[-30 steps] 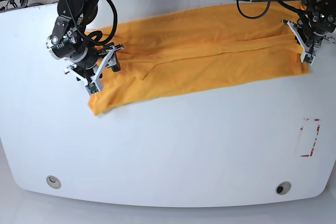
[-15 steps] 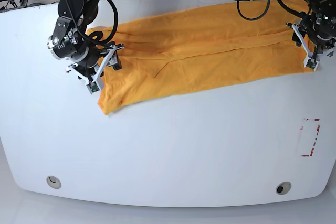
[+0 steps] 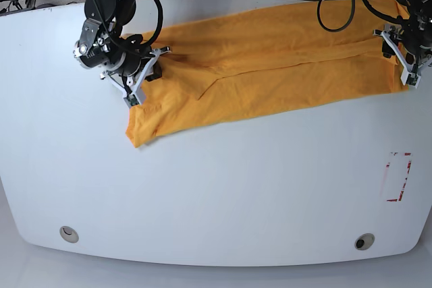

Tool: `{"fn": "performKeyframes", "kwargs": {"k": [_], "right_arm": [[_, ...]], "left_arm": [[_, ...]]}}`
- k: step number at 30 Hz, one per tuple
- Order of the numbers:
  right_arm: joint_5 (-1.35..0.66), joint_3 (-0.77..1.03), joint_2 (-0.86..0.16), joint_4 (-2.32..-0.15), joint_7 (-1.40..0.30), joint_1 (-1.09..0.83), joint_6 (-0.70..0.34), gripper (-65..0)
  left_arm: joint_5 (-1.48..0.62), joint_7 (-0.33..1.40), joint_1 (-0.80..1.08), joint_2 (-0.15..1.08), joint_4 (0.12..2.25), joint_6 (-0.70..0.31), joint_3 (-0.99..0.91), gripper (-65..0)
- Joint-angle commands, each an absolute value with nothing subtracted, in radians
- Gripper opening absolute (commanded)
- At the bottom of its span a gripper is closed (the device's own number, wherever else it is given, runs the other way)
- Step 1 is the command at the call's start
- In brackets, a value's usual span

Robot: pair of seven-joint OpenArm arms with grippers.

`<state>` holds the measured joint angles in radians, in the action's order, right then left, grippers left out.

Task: Fold the T-shirt properly
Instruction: 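Pull the folded strip with both grippers away from each other, then drag the right gripper along the strip end to straighten it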

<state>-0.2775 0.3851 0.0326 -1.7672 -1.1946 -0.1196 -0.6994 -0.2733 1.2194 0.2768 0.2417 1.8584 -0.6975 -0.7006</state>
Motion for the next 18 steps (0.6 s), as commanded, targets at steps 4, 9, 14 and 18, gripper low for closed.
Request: {"fn": "performKeyframes", "kwargs": {"k": [4,9,14,18], "right_arm": [[-0.289,0.384,0.024,-1.923,-1.198,-0.222,-0.698,-59.5],[-0.289,0.329,0.021,-1.929,-1.201,-0.231,-0.698,-59.5],[-0.289,0.308,0.035,-1.960,-1.201,-0.228,-0.698,-59.5],[-0.283,0.308,0.062,-1.951,-1.201,-0.166,-0.698,-59.5]], "left_arm": [[-0.272,1.213,0.280,0.262,1.857,-0.698,-0.708,-31.1],[-0.272,1.213,0.274,0.262,1.850,-0.698,-0.705,-31.1],[-0.277,1.213,0.272,0.262,1.854,-0.698,-0.700,-31.1],[-0.274,1.213,0.271,0.262,1.851,-0.698,-0.700,-31.1]]}}
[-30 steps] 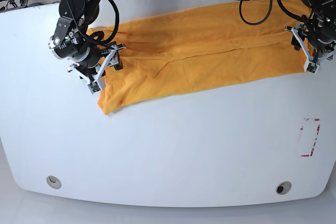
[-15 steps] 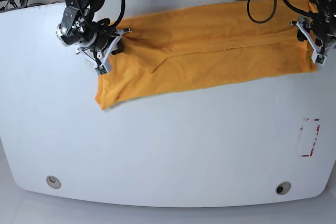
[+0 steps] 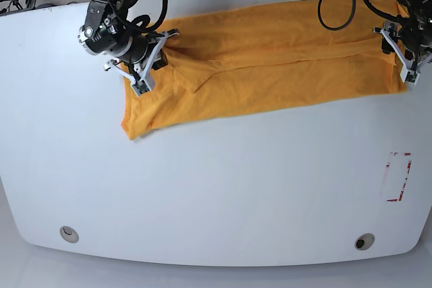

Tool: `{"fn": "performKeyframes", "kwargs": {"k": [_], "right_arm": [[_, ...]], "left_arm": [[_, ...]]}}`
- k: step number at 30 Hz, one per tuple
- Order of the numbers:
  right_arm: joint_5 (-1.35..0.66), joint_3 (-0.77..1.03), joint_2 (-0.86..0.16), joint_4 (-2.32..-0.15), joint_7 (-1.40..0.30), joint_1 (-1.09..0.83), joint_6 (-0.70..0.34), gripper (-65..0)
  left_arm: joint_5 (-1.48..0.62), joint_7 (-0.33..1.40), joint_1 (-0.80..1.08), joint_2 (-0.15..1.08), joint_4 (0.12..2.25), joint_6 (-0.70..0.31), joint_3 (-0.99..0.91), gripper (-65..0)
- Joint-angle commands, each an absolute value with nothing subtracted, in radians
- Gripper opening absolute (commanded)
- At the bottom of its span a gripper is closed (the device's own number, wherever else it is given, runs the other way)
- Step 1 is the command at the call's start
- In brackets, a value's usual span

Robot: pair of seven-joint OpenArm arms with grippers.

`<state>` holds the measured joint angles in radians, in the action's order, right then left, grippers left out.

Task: Fold the T-shirt properly
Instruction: 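Drag the right gripper along the strip end to straighten it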

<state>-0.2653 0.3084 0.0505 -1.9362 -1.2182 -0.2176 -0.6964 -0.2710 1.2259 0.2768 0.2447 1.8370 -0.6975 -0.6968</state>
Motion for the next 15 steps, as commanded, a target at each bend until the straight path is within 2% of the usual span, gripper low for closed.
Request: {"fn": "performKeyframes", "kwargs": {"k": [1,9,15], "right_arm": [[-0.283,0.308,0.065,-1.949,-1.201,-0.151,-0.698,-59.5],[-0.280,0.306,0.054,-1.748,-1.156,0.010,-0.698,-59.5],[-0.278,0.311,-0.019,-1.544,-1.067,0.082,-0.698,-59.8]], "left_arm": [[-0.274,1.213,0.269,0.262,1.851,-0.698,-0.699,-31.1],[-0.272,1.213,0.260,0.262,1.851,-0.698,-0.707,-31.0],[-0.272,1.213,0.260,0.262,1.851,-0.698,-0.707,-31.0]]}}
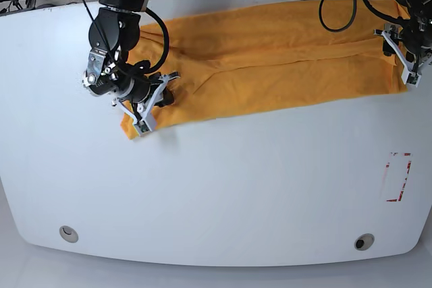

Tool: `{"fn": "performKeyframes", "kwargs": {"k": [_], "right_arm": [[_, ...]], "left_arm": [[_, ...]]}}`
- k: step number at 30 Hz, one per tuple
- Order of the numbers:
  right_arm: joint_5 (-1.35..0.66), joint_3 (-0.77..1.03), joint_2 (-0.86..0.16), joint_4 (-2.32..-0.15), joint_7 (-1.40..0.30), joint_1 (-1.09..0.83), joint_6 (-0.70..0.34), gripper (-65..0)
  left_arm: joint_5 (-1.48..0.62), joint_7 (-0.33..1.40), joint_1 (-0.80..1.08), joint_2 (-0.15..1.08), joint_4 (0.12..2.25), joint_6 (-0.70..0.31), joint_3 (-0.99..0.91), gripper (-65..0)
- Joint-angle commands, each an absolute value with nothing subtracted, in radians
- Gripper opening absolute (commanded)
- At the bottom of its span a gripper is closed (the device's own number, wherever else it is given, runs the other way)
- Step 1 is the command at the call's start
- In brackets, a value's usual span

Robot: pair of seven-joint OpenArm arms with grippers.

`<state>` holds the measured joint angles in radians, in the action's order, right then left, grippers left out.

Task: Fold the T-shirt properly
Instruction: 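Drag the right gripper along the strip end to straighten it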

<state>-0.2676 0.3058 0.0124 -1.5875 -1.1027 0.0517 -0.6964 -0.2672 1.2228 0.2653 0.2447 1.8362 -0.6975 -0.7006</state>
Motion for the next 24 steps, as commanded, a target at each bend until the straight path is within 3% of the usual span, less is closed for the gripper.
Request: {"fn": "performKeyframes", "kwargs": {"k": [1,14,18,24], "right_arm": [[-0.278,0.312,-0.041,-1.521,-1.055,0.084,-0.698,-59.8],[-0.280,0.478,-0.211,-1.299,-0.932,0.082,-0.698,-59.9],[-0.280,0.479,-0.216,-1.290,-0.924,0.079,-0.698,-59.9],[-0.280,0.478,-0.203,-1.288,-0.924,0.077,-0.698,-59.9]], "left_arm": [[-0.272,1.213,0.260,0.262,1.851,-0.698,-0.707,-31.0],[-0.283,1.216,0.246,0.255,1.851,-0.698,-0.699,-30.1],[-0.381,1.244,0.217,0.255,1.821,-0.698,-0.707,-21.4],[-0.518,1.251,0.168,0.254,1.692,-0.698,-0.708,-20.3]]}}
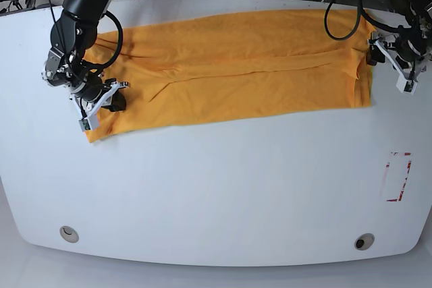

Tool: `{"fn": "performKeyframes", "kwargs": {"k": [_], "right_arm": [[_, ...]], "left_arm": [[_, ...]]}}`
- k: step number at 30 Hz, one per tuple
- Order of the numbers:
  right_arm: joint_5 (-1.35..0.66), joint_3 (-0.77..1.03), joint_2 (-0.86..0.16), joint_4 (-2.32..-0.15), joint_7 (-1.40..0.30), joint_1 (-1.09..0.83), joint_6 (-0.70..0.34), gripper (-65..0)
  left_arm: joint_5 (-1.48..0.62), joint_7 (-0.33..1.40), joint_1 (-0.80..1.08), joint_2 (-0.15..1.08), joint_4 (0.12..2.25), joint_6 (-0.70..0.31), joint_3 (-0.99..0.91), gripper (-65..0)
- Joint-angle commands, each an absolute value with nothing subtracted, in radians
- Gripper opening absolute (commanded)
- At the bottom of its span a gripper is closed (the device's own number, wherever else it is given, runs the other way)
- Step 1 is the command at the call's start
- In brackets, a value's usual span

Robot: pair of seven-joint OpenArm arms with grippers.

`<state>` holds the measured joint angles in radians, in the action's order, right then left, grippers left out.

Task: Fold the T-shirt properly
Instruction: 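Drag the right gripper along the strip end to straighten it, then grasp the strip end with the left gripper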

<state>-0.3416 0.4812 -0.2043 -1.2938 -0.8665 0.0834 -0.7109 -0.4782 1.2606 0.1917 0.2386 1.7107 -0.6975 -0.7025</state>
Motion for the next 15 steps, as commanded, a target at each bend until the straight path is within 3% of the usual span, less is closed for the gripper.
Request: {"fn": "performKeyframes", "kwargs": {"k": [1,10,15], "right_arm": [[-0.280,0.478,-0.199,-1.288,-0.924,0.077,-0.698,-59.9],[-0.280,0.476,-0.177,-1.291,-0.924,0.077,-0.698,-59.9],[-0.280,0.476,-0.177,-1.287,-0.924,0.077,-0.698,-59.9]], "left_arm": [[-0.541,1.253,0.163,0.254,1.669,-0.698,-0.708,-20.3],[-0.777,1.251,0.182,0.257,1.593,-0.698,-0.682,-20.3],[-0.716,1.250,0.182,0.255,1.592,-0.698,-0.685,-20.3]]}}
